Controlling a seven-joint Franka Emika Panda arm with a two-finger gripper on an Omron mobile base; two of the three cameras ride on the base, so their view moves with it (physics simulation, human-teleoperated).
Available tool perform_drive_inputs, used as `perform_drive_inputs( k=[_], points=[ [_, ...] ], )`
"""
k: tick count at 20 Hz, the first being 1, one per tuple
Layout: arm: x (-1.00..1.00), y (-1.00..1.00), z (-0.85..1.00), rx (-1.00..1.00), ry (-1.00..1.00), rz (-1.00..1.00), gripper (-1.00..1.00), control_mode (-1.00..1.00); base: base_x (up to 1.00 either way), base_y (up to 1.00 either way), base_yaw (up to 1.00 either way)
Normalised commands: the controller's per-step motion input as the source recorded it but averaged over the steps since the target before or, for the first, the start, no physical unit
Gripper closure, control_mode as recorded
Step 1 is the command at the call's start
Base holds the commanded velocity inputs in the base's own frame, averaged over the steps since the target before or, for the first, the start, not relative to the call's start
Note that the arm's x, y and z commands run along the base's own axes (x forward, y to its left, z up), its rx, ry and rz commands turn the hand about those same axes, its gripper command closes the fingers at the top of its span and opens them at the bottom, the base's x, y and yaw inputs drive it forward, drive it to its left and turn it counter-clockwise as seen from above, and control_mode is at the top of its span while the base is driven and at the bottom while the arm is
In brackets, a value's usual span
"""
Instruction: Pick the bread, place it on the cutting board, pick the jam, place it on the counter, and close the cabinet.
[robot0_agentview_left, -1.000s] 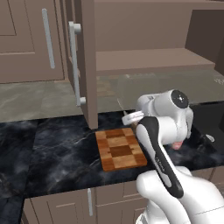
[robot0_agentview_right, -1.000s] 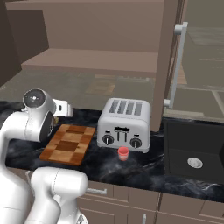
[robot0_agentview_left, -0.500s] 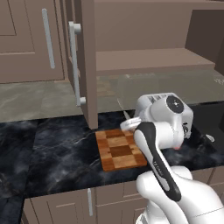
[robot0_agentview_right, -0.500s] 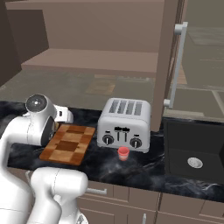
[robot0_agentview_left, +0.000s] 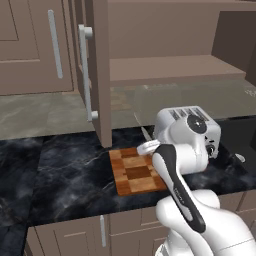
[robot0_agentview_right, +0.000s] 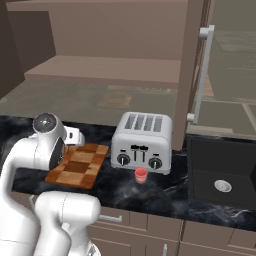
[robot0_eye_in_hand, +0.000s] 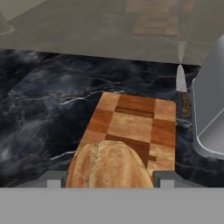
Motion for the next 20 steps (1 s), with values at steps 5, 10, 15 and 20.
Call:
perform_drive_inputs(
  k=[5, 10, 15, 20],
  points=[
    [0.0, 0.0, -0.4, 0.0, 0.0, 0.0, 1.0, -1.0, 0.0, 0.0, 0.0],
    [0.0, 0.08, -0.41, 0.0, 0.0, 0.0, 1.0, -1.0, 0.0, 0.0, 0.0],
    [0.01, 0.14, -0.39, 0.0, 0.0, 0.0, 1.0, -1.0, 0.0, 0.0, 0.0],
    [0.07, 0.18, -0.42, 0.0, 0.0, 0.0, 1.0, -1.0, 0.0, 0.0, 0.0]
  ],
)
